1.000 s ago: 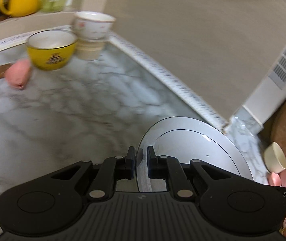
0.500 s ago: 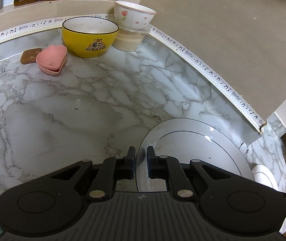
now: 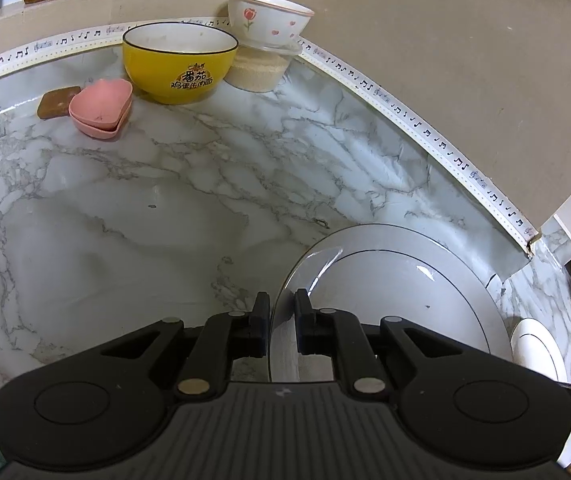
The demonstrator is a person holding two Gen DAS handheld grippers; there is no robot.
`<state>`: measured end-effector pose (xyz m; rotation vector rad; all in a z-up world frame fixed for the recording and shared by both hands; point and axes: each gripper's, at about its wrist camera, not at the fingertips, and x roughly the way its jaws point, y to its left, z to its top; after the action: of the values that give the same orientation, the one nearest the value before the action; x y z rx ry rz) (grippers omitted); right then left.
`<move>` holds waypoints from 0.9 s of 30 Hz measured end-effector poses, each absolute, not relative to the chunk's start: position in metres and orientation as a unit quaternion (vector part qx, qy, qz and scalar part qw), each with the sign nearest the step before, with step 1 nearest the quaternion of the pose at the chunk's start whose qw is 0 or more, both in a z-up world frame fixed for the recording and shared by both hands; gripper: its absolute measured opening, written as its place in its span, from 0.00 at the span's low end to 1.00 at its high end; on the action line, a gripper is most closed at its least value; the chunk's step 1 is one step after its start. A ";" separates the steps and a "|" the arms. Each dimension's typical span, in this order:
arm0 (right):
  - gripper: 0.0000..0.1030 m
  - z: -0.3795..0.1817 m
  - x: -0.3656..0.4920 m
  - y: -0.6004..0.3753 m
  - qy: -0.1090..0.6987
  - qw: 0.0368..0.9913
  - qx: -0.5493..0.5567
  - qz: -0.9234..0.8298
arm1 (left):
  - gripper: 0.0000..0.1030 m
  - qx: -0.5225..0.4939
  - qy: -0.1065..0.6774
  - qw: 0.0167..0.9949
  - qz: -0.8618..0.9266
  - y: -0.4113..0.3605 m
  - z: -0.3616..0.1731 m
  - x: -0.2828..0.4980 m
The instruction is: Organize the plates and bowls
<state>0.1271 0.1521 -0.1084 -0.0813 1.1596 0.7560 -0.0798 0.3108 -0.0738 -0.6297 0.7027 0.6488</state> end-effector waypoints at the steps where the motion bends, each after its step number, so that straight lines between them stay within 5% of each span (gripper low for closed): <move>1: 0.10 -0.108 0.127 0.152 0.536 0.769 -0.037 0.347 | 0.11 -0.296 0.332 0.841 0.307 0.310 -0.074 -0.080; 27: 0.45 -0.039 0.113 0.070 0.468 0.826 -0.050 0.310 | 0.14 -0.209 0.307 0.902 0.219 0.240 -0.016 -0.069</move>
<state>0.1125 0.0699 -0.0387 -0.1072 0.9938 0.6582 -0.0687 0.2399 -0.0163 -0.4324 0.6352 0.4535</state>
